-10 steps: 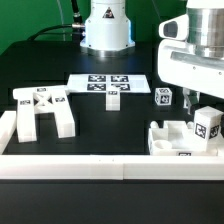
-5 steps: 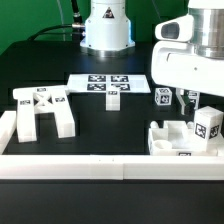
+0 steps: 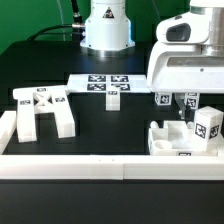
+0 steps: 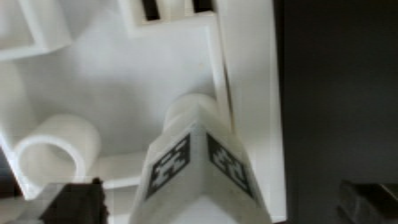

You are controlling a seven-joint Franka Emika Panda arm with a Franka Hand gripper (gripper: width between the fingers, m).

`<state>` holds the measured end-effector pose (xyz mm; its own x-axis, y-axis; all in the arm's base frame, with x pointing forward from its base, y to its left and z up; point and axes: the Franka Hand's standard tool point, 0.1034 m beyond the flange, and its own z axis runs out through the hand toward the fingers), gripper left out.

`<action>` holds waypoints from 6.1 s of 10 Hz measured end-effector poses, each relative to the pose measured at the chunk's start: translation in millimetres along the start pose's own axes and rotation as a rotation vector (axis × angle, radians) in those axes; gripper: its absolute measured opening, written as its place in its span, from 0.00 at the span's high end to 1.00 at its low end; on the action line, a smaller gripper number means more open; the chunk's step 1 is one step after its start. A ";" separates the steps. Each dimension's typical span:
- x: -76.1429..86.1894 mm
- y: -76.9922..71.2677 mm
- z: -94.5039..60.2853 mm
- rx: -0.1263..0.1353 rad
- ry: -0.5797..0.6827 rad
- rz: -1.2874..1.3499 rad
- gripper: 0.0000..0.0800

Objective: Assemble chair

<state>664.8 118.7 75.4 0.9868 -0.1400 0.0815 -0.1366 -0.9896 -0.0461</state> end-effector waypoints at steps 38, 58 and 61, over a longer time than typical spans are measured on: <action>-10.8 28.6 -37.1 0.006 0.050 0.412 0.19; -132.8 148.3 -15.3 -0.038 -0.063 0.064 0.19; -139.9 169.2 -12.3 -0.023 -0.260 -0.113 0.19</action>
Offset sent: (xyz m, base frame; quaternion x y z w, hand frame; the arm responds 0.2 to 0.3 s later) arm -0.0007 -0.0010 -0.0008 0.0011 0.0010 -0.1946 0.9809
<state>502.6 -29.6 68.4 0.9846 -0.0186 -0.1736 -0.0239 -0.9993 -0.0287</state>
